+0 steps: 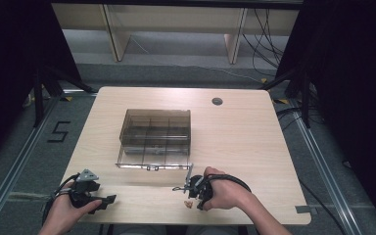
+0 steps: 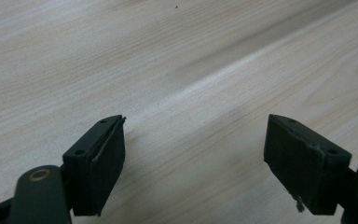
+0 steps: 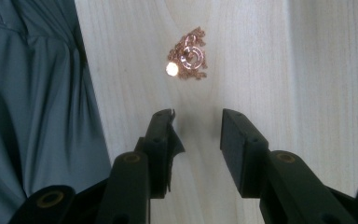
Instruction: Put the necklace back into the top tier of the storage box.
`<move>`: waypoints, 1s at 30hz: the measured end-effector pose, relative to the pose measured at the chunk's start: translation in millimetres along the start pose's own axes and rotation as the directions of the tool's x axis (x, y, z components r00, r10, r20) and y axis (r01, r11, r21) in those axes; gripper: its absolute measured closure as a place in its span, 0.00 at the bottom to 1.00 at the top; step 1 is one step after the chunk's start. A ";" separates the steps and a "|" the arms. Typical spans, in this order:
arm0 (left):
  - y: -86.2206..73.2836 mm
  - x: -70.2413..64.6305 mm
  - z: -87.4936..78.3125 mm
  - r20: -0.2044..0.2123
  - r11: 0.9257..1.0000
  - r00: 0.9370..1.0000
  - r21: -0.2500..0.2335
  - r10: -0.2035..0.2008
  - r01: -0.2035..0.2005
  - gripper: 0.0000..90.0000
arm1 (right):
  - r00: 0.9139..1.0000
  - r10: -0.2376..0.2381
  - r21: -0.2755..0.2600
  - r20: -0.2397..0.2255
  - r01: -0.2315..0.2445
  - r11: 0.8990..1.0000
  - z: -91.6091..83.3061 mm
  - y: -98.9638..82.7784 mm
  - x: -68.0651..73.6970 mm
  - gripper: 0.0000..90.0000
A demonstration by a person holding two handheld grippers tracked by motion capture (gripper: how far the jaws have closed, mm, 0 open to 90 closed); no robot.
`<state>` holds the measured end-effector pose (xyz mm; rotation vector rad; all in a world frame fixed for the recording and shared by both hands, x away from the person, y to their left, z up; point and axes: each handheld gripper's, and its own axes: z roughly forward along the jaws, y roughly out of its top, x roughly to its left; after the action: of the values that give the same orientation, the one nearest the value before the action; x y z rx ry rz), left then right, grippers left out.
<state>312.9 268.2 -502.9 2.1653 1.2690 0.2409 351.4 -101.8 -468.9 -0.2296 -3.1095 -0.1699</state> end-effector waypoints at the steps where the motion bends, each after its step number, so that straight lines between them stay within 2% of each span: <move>1: -0.1 -0.1 -0.1 -0.001 1.000 1.000 0.000 -0.001 0.001 0.23 | 1.000 0.026 0.003 0.004 -0.026 1.000 -0.8 0.1 1.6 0.71; 3: -0.2 -0.3 0.3 -0.007 1.000 1.000 -0.005 -0.006 0.006 0.23 | 1.000 0.024 -0.007 -0.004 -0.024 1.000 -0.4 1.3 1.5 0.70; 4: -0.1 -0.4 0.1 -0.006 1.000 1.000 -0.005 -0.006 0.006 0.23 | 1.000 -0.005 -0.017 -0.005 0.005 1.000 -0.1 2.2 -0.2 0.70; 7: -0.4 -0.3 -0.1 -0.006 1.000 1.000 -0.005 -0.005 0.004 0.23 | 0.996 0.082 0.007 -0.018 -0.082 0.997 -2.5 4.0 4.6 0.70; 8: -0.4 -0.3 0.1 -0.007 1.000 1.000 -0.005 -0.006 0.006 0.23 | 0.996 0.084 -0.001 -0.030 -0.084 0.996 -2.0 4.4 4.3 0.70; 10: -0.4 -0.2 0.3 -0.014 1.000 1.000 -0.007 -0.009 0.008 0.23 | 0.996 0.091 0.000 -0.025 -0.091 0.996 -2.3 6.7 4.4 0.71; 11: -0.4 -0.2 0.3 -0.014 1.000 1.000 -0.008 -0.008 0.008 0.23 | 0.993 0.113 0.002 -0.030 -0.113 0.994 -2.2 7.4 5.7 0.71; 12: -0.3 -0.2 0.1 -0.009 1.000 1.000 -0.007 -0.007 0.007 0.23 | 0.996 0.078 -0.002 -0.035 -0.078 0.997 -1.2 8.9 3.2 0.72; 15: -0.2 -0.6 -0.5 -0.013 1.000 1.000 -0.006 0.000 0.000 0.23 | 0.992 0.115 0.006 -0.050 -0.115 0.993 -0.6 12.2 5.1 0.72; 16: -0.2 -0.5 -0.5 -0.014 1.000 1.000 -0.006 -0.001 0.001 0.23 | 0.993 0.112 0.005 -0.044 -0.112 0.994 -0.1 13.7 4.9 0.72; 17: -0.3 -0.2 0.0 -0.010 1.000 1.000 -0.005 -0.003 0.003 0.23 | 0.995 0.087 -0.005 -0.045 -0.088 0.996 0.9 15.2 3.4 0.72; 18: -0.4 0.0 0.4 -0.011 1.000 1.000 -0.007 -0.004 0.004 0.23 | 0.993 0.108 0.000 -0.043 -0.108 0.994 0.8 16.0 4.3 0.72; 19: -0.3 -0.2 -0.1 -0.015 1.000 1.000 -0.005 0.000 0.000 0.23 | 0.994 0.095 -0.004 -0.053 -0.095 0.995 1.7 17.2 3.0 0.72; 22: -0.3 -0.4 -0.3 -0.014 1.000 1.000 -0.005 0.000 0.000 0.23 | 0.994 0.094 -0.008 -0.056 -0.095 0.995 2.5 21.1 2.6 0.72; 25: -0.4 -0.3 -0.3 -0.014 1.000 1.000 -0.005 -0.001 0.001 0.23 | 0.992 0.116 -0.002 -0.055 -0.117 0.993 3.0 24.7 3.1 0.72; 26: -0.4 -0.4 -0.3 -0.013 1.000 1.000 -0.004 -0.001 0.000 0.23 | 0.994 0.095 -0.002 -0.049 -0.095 0.995 4.0 26.3 2.2 0.72; 27: -0.4 -0.6 -0.5 -0.012 1.000 1.000 -0.004 0.000 0.000 0.23 | 0.994 0.094 -0.003 -0.057 -0.094 0.996 4.9 27.1 1.6 0.72; 28: -0.4 -0.5 -0.5 -0.012 1.000 1.000 -0.005 -0.001 0.001 0.23 | 0.992 0.116 0.005 -0.050 -0.116 0.993 5.0 28.6 2.9 0.72; 29: -0.5 -0.4 -0.5 -0.013 1.000 1.000 -0.005 -0.001 0.001 0.23 | 0.994 0.096 0.000 -0.053 -0.096 0.995 6.3 29.4 1.4 0.72; 30: -0.7 -0.6 0.0 -0.012 1.000 1.000 -0.009 -0.005 0.005 0.23 | 0.993 0.104 0.006 -0.055 -0.104 0.995 6.9 30.0 1.4 0.72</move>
<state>312.1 268.0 -503.2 2.1560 1.2780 0.2578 354.3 -71.4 -472.6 -0.3789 -3.0340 -0.1668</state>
